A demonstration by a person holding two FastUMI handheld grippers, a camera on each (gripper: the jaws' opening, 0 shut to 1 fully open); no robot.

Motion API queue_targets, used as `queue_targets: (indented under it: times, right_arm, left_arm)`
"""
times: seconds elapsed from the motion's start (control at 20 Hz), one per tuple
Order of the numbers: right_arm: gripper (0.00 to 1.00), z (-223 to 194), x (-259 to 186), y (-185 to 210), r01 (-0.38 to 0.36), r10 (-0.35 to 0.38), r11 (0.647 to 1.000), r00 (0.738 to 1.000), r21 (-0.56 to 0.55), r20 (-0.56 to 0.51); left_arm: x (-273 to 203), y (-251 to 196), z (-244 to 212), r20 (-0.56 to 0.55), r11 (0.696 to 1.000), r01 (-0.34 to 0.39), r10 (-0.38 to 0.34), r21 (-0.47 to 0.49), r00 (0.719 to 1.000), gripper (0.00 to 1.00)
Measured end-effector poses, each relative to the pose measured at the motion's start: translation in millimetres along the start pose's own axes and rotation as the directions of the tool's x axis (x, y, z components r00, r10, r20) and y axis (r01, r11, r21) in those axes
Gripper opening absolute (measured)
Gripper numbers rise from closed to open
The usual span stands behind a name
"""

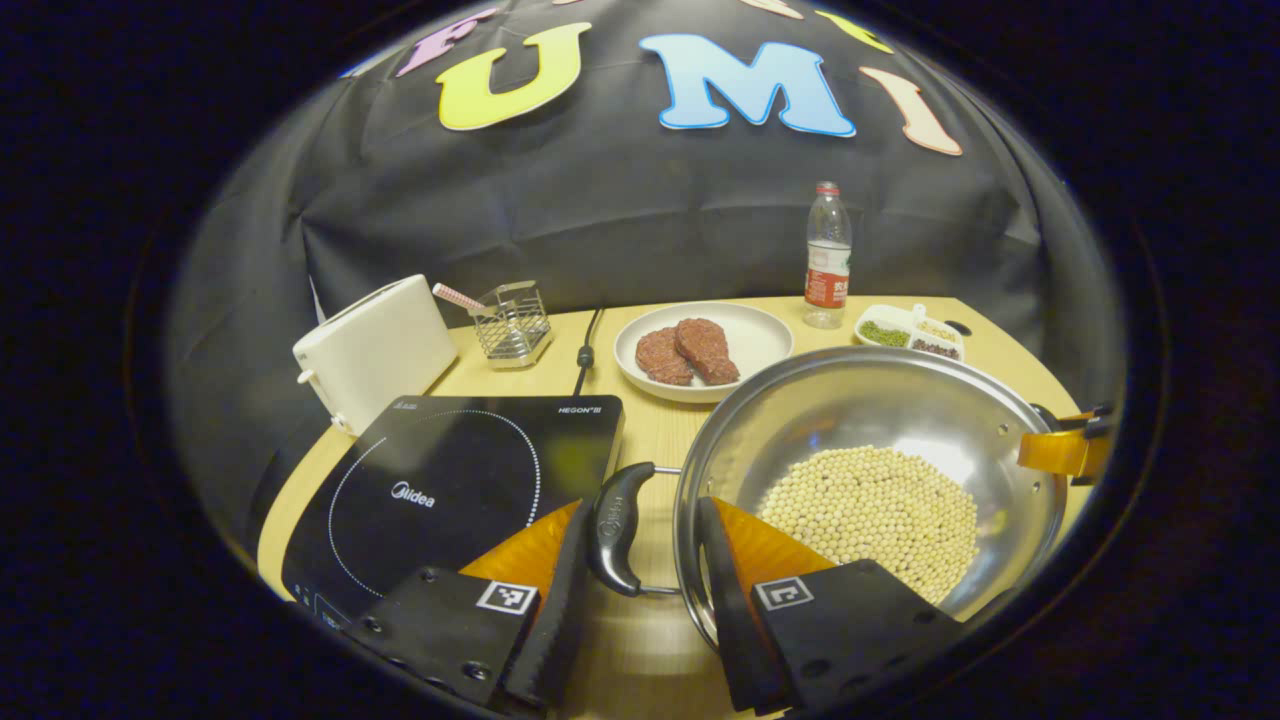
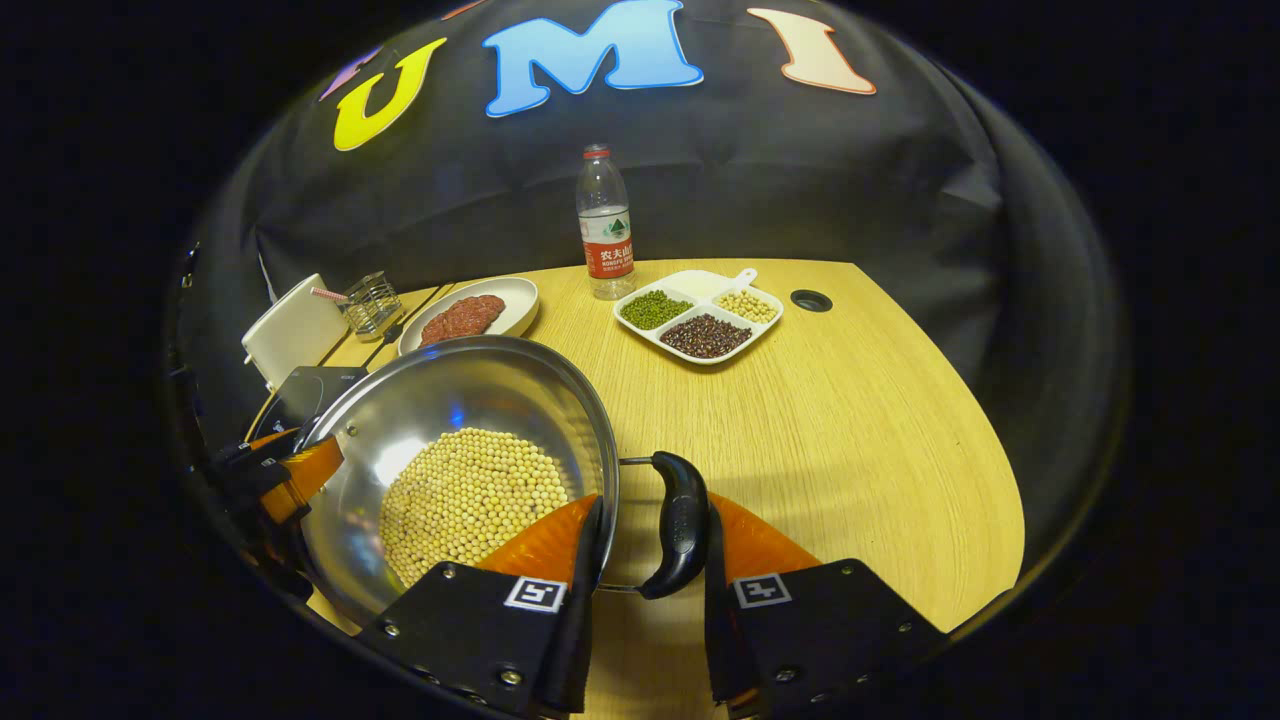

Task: First push the handle of the pot to place it horizontally, then grasp the pot with both hands and set it on the induction cooktop.

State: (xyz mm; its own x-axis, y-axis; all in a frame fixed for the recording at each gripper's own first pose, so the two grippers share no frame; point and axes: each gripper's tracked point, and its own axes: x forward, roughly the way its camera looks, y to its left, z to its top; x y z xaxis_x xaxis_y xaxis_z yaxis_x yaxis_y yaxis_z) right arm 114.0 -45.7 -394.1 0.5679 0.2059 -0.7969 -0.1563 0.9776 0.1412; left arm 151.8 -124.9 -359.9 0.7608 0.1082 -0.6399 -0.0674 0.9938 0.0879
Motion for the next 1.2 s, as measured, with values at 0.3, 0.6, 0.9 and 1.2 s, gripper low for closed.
queue_targets:
  times: [0.3, 0.6, 0.9, 1.2]
  right_arm:
    - [0.46, 14.9, -16.0, 0.9, 0.016, -0.015, 0.999, 0.999, -0.033, 0.035]
    - [0.46, 27.3, -36.1, 29.2, 0.029, -0.028, 0.999, 0.998, -0.014, 0.051]
    - [0.46, 29.8, -48.7, 77.2, 0.048, -0.049, 0.998, 0.997, 0.028, 0.060]
    - [0.46, 32.3, -47.8, 127.5, 0.049, -0.051, 0.998, 0.996, 0.038, 0.068]
  left_arm:
    - [-13.5, 2.0, 7.5, 0.012, 0.998, 0.018, -0.017, -0.068, 1.000, 0.61]
    - [-25.8, 32.1, 27.9, 0.047, 0.997, 0.037, -0.033, -0.069, 0.998, 0.61]
    - [-27.3, 79.6, 45.7, 0.082, 0.997, 0.060, -0.056, -0.048, 0.995, 0.62]
    - [-22.8, 131.8, 49.1, 0.090, 0.997, 0.060, -0.056, -0.050, 0.994, 0.60]
